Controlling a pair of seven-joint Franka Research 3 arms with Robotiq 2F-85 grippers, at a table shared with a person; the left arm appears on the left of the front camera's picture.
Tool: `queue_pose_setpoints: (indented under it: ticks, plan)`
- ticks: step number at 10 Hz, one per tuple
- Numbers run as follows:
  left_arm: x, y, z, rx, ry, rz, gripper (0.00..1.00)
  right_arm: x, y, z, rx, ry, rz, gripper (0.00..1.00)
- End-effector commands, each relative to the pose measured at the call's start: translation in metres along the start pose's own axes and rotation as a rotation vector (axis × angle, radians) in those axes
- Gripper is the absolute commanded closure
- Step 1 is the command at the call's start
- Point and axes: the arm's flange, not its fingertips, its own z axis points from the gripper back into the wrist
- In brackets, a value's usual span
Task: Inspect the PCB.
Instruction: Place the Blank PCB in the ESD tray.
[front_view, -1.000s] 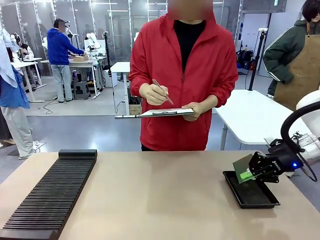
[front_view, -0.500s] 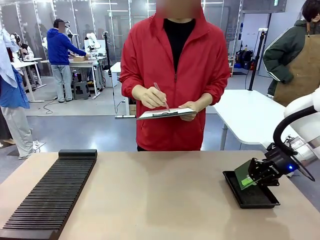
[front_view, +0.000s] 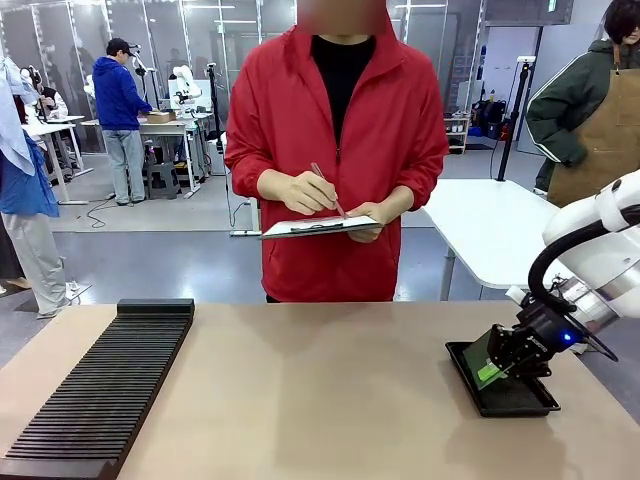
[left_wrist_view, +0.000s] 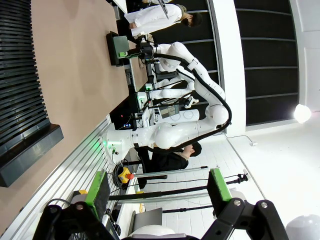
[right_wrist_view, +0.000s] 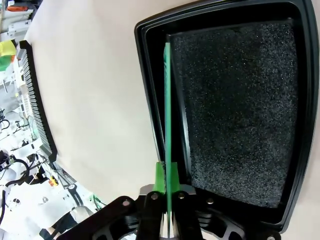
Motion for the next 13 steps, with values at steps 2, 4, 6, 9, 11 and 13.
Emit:
queue_pose_setpoints:
  ticks: [2,4,6,9,11,13]
  plan:
    - [0.0,-0.003,0.002,-0.009,0.011,-0.002,0.0,0.009,0.002,-0.004,-0.042,0.004,-0.036,0.91]
    - [0.0,-0.003,0.002,-0.009,0.011,-0.002,0.0,0.006,0.003,-0.002,-0.051,-0.005,-0.037,0.64]
    - [0.0,-0.003,0.002,-0.009,0.011,-0.002,0.0,0.002,0.005,0.005,-0.048,-0.024,-0.04,0.36]
    - [0.0,-0.003,0.002,-0.009,0.011,-0.002,0.0,-0.008,0.013,0.019,-0.092,-0.056,-0.047,0.0]
    - [0.0,-0.003,0.002,-0.009,0.011,-0.002,0.0,-0.017,0.019,0.037,-0.139,-0.092,-0.055,0.0]
    - [0.0,-0.003,0.002,-0.009,0.011,-0.002,0.0,-0.027,0.025,0.056,-0.173,-0.133,-0.061,0.0]
